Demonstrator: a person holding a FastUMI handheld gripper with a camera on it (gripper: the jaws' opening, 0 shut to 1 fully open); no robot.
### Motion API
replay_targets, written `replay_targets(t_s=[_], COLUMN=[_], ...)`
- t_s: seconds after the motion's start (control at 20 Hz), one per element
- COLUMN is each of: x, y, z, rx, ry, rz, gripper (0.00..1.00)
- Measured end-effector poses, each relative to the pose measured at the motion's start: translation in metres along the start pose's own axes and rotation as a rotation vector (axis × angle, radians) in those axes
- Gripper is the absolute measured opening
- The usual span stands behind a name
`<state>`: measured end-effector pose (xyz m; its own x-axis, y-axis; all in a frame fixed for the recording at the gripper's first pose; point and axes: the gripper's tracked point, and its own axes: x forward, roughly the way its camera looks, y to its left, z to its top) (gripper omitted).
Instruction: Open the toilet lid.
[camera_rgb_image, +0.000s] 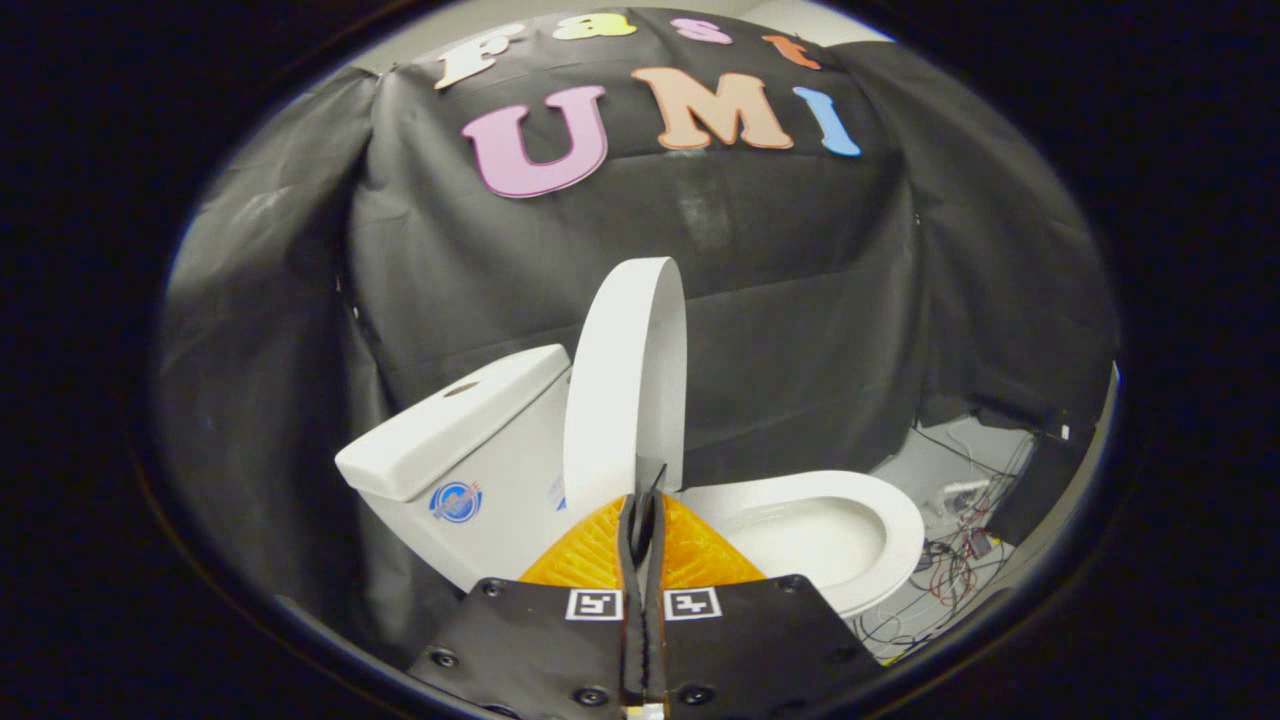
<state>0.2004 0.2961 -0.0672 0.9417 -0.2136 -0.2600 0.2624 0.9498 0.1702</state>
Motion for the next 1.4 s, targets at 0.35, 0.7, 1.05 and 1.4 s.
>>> replay_targets(t_s=[0.35,0.7,1.05,1.4], x=[0.007,0.015,0.018,0.023], y=[0.038,0.074,0.092,0.107], z=[0.003,-0.001,-0.003,-0.003], rx=[-0.021,-0.090,-0.112,-0.139], ry=[-0.001,-0.004,-0.014,-0.020], rz=[0.049,0.068,0.045,0.063], gripper=[0.01,0.01,0.01,0.07])
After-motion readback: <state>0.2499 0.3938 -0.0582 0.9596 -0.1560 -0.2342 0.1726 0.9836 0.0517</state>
